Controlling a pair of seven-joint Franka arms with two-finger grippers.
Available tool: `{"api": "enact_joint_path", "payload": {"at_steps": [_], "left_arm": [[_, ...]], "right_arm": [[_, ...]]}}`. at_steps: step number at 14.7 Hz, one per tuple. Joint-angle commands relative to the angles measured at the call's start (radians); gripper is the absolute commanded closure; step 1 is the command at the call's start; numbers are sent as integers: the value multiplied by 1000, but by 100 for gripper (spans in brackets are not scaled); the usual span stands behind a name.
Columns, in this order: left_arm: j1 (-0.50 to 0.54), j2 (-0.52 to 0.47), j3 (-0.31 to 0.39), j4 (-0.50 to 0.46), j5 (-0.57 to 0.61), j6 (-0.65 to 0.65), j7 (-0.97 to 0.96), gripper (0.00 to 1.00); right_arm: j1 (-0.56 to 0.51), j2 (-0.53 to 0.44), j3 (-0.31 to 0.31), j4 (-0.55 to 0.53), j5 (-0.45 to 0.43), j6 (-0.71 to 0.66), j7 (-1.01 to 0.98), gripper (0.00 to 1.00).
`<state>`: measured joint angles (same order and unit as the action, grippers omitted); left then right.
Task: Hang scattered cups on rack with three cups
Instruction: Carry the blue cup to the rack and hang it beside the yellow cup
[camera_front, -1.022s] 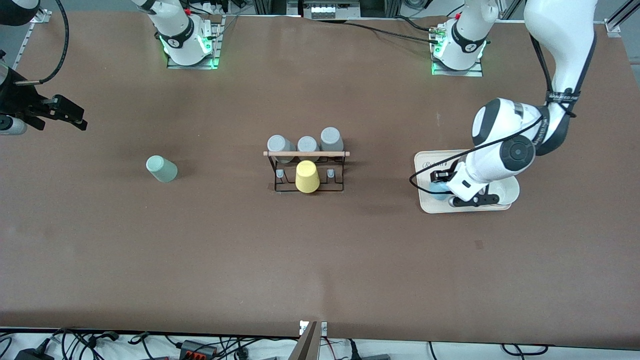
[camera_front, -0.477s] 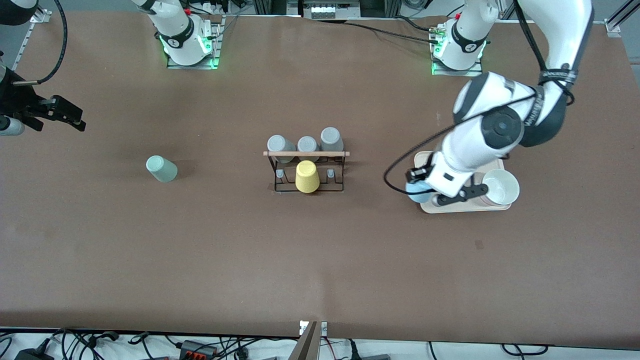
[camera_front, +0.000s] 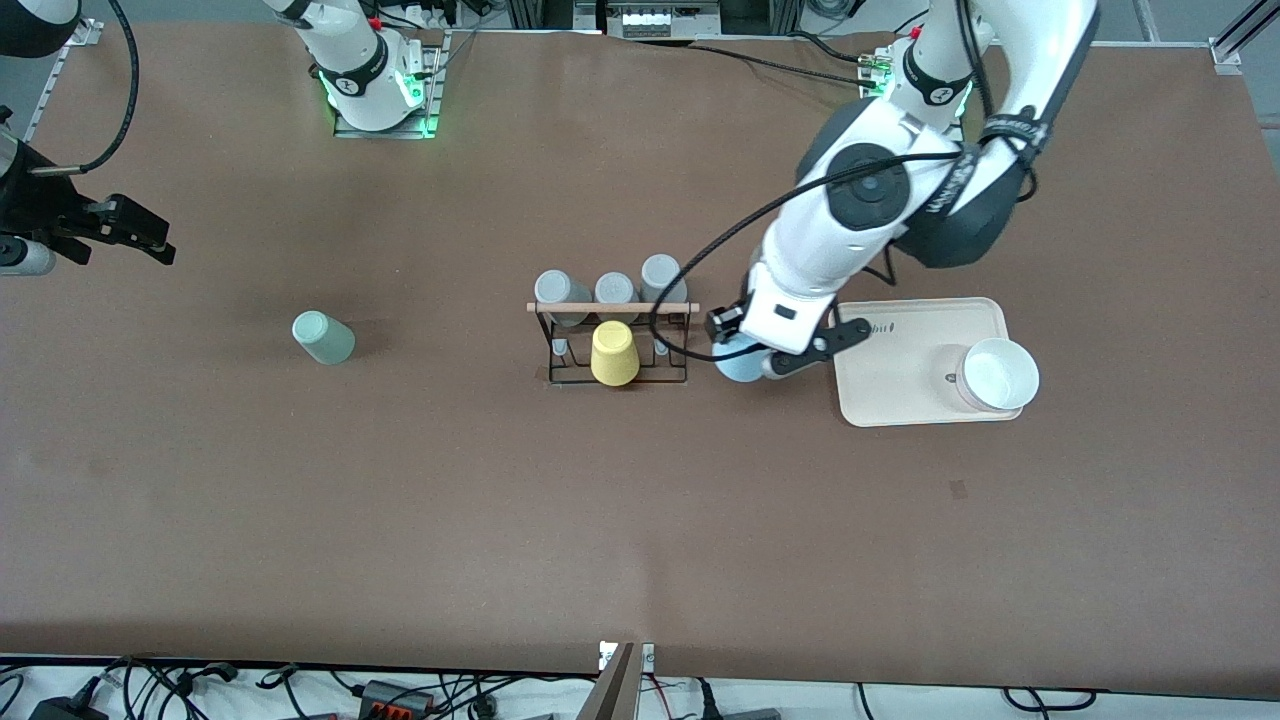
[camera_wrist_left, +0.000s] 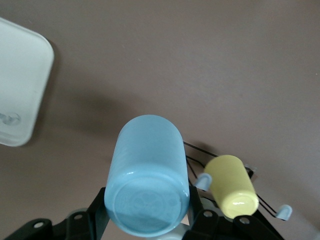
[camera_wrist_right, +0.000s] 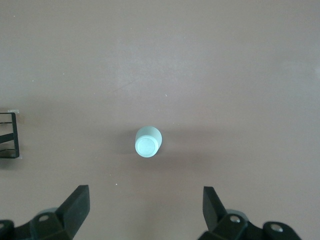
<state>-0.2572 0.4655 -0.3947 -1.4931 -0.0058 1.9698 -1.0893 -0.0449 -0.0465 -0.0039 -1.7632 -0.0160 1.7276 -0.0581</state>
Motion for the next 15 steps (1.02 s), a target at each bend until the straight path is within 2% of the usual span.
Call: {"api": "enact_joint_path", "payload": {"at_steps": [1, 5, 12, 15], "left_arm": [[-68, 114, 5, 123, 15, -28, -89, 56], [-109, 166, 10, 169, 18, -22, -132, 56], [-131, 229, 14, 172, 21, -11, -144, 55], [-132, 246, 11, 168, 56, 12, -155, 54]], "right_arm": [[-6, 20, 5, 24, 7, -10, -19, 0], [-7, 22, 5, 24, 5, -10, -20, 0], [-7, 23, 5, 24, 5, -16, -19, 0], [-7, 23, 5, 24, 5, -16, -17, 0]]}}
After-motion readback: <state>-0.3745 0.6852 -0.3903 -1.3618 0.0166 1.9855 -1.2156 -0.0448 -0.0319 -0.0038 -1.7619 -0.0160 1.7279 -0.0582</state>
